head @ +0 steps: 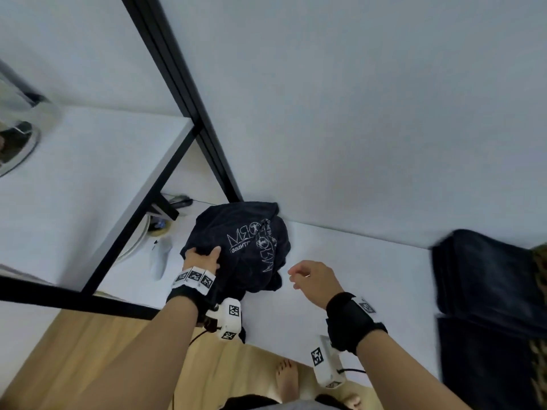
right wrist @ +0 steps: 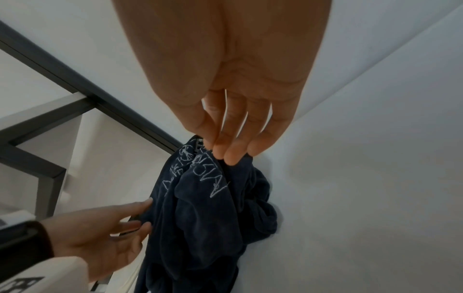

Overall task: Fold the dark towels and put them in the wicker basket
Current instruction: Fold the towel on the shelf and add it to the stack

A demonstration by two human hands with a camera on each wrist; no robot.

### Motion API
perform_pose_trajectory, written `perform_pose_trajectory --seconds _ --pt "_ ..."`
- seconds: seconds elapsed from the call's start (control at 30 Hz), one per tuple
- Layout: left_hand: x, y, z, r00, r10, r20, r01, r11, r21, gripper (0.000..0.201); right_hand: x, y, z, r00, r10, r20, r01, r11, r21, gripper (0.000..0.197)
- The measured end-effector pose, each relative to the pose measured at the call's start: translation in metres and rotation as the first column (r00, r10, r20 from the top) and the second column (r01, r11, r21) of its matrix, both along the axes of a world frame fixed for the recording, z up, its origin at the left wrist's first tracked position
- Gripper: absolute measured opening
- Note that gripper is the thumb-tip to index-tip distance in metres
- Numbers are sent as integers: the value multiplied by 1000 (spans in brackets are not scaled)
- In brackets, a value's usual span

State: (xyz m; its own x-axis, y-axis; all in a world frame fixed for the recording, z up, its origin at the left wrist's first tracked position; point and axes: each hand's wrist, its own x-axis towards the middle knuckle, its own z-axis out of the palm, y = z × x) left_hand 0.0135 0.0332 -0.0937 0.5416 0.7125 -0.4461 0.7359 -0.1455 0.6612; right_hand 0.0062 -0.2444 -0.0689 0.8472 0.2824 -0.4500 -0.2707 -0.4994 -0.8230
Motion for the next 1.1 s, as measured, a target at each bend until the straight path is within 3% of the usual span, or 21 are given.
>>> perform_pose_trajectory --seconds 0.1,0.17,0.2,0.27,0.33,0.4,0.47,0.5,0.57,0.63,0.67,0.73,0.83,0.9,0.97,1.1 --pt "4 7 -10 999 -41 18 42 997 -59 28 6 15 8 999 -50 17 50 999 4 12" --pt "6 9 -12 997 -74 -13 74 997 -12 13 8 22 13 996 -83 21 82 996 16 11" --pt "6 10 -11 996 -74 -53 76 996 40 12 8 25 16 994 -104 17 104 994 30 11" --pt "7 11 -10 993 -41 -114 49 996 71 41 7 28 22 990 -138 13 137 989 50 12" --pt "11 10 -4 995 -61 -78 56 997 -55 52 6 29 29 989 -144 25 143 989 43 13" --pt "15 6 3 991 -132 -34 128 986 -104 29 4 28 36 988 -148 35 147 988 42 15" --pt "20 0 13 980 -188 -67 188 982 -3 17 3 25 43 985 -166 50 164 986 41 17" --pt "23 -2 17 981 -173 -87 180 981 72 22 2 23 47 983 -176 61 174 984 40 17" --pt "25 -1 22 985 -147 -90 163 967 197 51 0 18 53 977 -199 78 196 980 47 18" --pt "26 6 23 942 -322 -94 336 902 273 70 -3 11 59 972 -215 92 211 976 53 18" --pt "25 8 21 899 -421 -115 436 853 285 70 -5 6 61 970 -222 97 218 975 52 18" --pt "22 8 21 840 -515 -172 542 785 300 48 -10 -3 65 965 -243 99 240 970 47 18" --pt "13 -9 35 845 -498 -193 533 765 360 21 -17 -19 69 955 -279 98 276 960 43 17" --pt "8 -26 53 848 -510 -141 518 744 421 16 -21 -29 72 952 -289 102 286 957 48 17" --pt "7 -44 78 830 -557 40 496 768 405 8 -25 -37 76 949 -296 110 291 955 58 18" --pt "7 -85 142 700 -608 375 537 794 284 8 -24 -53 94 935 -326 139 316 945 90 19"
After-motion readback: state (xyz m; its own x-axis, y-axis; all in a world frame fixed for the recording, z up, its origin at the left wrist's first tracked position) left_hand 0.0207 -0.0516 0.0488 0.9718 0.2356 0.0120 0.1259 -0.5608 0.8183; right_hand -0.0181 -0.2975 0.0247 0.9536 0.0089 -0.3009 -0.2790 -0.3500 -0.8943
